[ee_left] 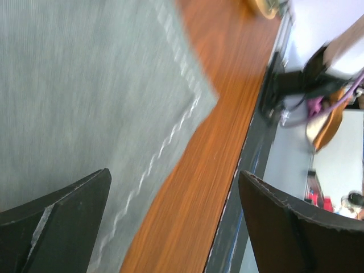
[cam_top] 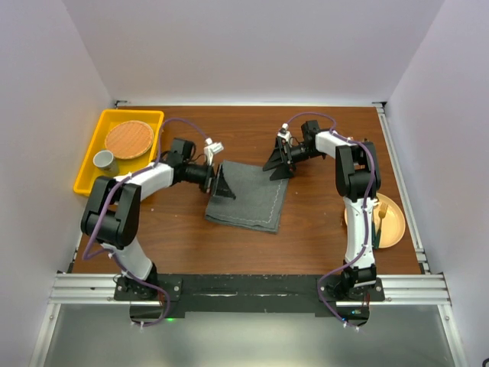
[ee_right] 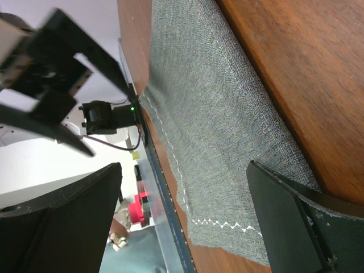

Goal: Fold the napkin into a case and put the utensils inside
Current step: Smooth out the square-folded napkin at the center of the board.

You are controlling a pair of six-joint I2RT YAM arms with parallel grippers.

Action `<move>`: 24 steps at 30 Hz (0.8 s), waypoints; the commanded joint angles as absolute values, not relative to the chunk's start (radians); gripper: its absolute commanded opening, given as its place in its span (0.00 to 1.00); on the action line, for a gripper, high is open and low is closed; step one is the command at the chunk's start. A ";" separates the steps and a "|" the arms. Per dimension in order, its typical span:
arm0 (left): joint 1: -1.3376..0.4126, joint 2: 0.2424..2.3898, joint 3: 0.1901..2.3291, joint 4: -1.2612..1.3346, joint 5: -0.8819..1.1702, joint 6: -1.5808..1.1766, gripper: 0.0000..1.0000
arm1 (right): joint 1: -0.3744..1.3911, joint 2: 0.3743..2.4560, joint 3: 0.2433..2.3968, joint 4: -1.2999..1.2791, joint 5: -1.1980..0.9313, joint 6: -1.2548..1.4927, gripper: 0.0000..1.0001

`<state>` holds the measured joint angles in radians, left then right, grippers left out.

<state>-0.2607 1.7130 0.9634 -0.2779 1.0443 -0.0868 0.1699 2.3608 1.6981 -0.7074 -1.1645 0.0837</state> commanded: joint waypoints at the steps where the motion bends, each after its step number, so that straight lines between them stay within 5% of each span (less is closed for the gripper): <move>1: -0.308 1.721 0.997 -0.016 1.043 -0.343 1.00 | 0.167 2.393 1.680 -0.733 -0.954 0.005 0.98; 7: -0.270 1.861 0.960 0.159 0.965 -0.475 1.00 | 0.166 2.390 1.680 -0.752 -0.957 0.005 0.98; 16: -0.224 1.997 1.074 0.019 0.882 -0.374 1.00 | 0.176 2.304 1.514 -0.776 -0.960 -0.078 0.98; 24: -0.195 1.812 1.247 -0.181 0.815 -0.042 1.00 | 0.293 2.105 1.344 -0.848 -1.158 -0.144 0.98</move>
